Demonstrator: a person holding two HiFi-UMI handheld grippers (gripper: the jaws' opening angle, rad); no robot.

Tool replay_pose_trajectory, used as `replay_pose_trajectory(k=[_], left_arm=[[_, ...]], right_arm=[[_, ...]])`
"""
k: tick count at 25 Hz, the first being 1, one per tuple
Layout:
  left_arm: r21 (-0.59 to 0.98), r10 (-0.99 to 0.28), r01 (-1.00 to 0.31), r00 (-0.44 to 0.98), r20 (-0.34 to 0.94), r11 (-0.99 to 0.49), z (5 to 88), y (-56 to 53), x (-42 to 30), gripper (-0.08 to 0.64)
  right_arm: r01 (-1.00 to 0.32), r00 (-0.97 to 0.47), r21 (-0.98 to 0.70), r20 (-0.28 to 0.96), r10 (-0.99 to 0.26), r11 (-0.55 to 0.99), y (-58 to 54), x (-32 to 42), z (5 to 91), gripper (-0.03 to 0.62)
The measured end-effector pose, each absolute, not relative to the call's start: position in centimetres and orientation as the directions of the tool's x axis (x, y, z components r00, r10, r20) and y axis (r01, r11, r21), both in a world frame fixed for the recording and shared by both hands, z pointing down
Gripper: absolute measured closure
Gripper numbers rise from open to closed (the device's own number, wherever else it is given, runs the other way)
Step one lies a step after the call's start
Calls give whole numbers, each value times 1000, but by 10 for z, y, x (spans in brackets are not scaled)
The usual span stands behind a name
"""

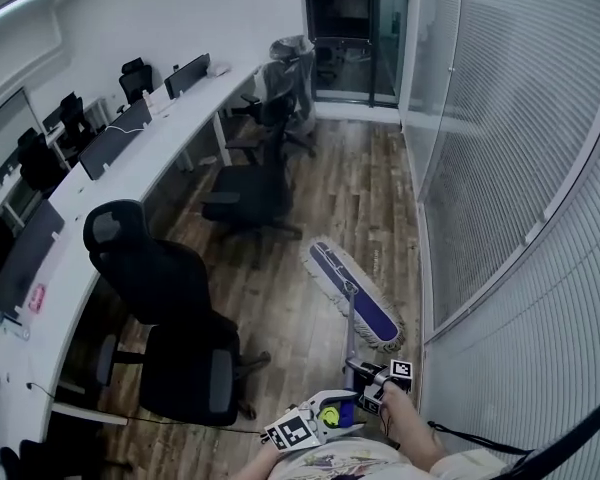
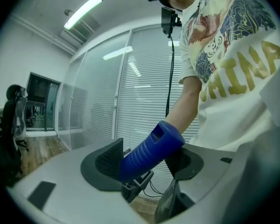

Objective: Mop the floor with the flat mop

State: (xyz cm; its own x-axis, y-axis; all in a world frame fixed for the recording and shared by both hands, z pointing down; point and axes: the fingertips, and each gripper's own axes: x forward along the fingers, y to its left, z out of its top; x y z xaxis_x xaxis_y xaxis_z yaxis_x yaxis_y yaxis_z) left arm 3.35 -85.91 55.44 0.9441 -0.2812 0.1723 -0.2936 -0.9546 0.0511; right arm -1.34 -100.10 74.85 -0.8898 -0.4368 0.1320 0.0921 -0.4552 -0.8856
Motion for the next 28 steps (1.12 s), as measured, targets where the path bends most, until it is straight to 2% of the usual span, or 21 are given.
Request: replay_pose_trajectory(k=[7, 21, 28], left_arm=[[39, -280, -291, 944, 175, -956, 547, -796, 53, 301], [39, -278, -292, 937, 211, -956, 557, -582, 92, 301], [35, -294, -309, 930, 220, -951, 556, -505, 90, 301]], right_arm=[[131, -892, -886, 91, -443, -445, -938, 1, 738, 417], [220, -852, -864, 55, -520, -452, -725, 34, 749, 417], [206, -865, -869, 54, -499, -450, -648, 34, 747, 419]])
